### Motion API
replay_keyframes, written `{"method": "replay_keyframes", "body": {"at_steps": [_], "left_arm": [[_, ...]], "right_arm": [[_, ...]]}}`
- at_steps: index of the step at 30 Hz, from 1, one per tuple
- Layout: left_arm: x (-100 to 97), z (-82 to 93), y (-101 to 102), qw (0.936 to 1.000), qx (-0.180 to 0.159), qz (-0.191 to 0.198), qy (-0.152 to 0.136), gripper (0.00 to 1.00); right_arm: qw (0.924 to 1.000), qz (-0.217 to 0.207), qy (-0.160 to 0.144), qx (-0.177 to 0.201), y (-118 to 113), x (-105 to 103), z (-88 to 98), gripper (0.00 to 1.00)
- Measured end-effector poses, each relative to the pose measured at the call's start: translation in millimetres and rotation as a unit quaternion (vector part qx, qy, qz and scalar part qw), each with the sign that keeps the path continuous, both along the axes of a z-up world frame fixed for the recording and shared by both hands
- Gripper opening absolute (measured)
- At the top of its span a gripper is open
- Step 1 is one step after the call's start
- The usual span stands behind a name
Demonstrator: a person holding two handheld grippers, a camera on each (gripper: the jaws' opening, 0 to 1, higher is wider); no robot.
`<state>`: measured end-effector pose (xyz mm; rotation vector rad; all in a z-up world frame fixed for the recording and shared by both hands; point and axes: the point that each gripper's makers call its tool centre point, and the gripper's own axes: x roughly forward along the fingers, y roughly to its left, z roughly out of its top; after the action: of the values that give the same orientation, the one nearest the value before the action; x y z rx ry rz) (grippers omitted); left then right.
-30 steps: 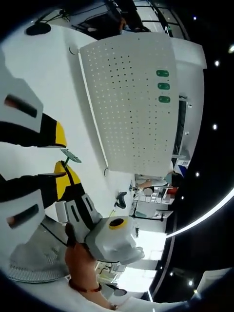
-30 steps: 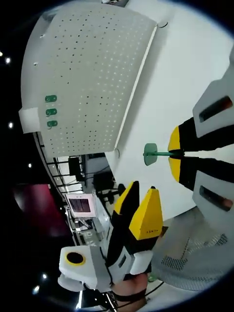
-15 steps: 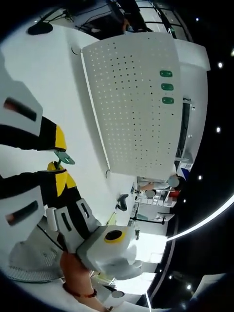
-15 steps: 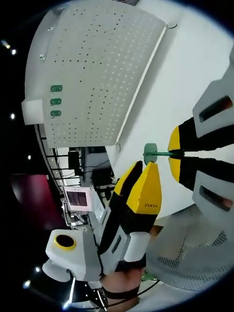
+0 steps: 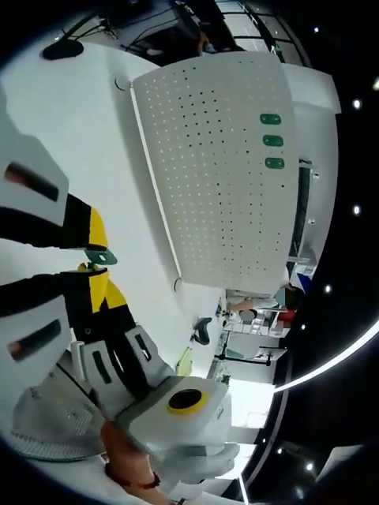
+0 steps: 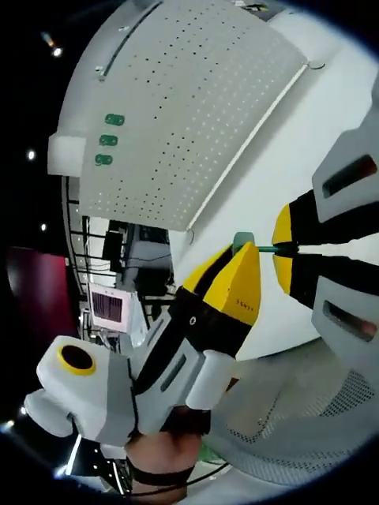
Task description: Insert the hook assembly into the mounting plate slot until the hook locks in place.
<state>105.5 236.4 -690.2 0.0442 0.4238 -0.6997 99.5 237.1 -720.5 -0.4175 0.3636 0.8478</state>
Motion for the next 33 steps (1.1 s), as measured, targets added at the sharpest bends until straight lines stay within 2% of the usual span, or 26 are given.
{"method": "replay_keyframes", "body": {"at_steps": [7,8,12,17,21,33], "left_arm": [[0.6,-2.6,1,0.9999,0.016,0.003,0.003,0.07],[0.3,-2.9,1,0.9998,0.017,0.001,0.004,0.07],[0.1,-2.5,-1,0.9999,0.015,0.001,0.007,0.07],[0.6,-3.9,0,0.9998,0.019,0.004,0.010,0.07],[0.6,-6.3,1,0.9996,0.016,0.007,0.022,0.07],[5.7,-4.8,7,0.9993,0.011,0.030,0.017,0.03]], "right_arm": [[0.9987,0.005,-0.030,-0.040,-3,1,-0.4,0.01],[0.9975,0.006,-0.041,-0.056,-5,2,-0.2,0.01],[0.9898,0.015,-0.083,-0.115,-10,6,1.9,0.01],[0.9842,0.024,-0.101,-0.144,-9,5,0.8,0.01],[0.9739,0.038,-0.129,-0.183,-10,7,1.0,0.01],[0.9783,0.037,-0.127,-0.159,-5,6,6.5,0.03]]}}
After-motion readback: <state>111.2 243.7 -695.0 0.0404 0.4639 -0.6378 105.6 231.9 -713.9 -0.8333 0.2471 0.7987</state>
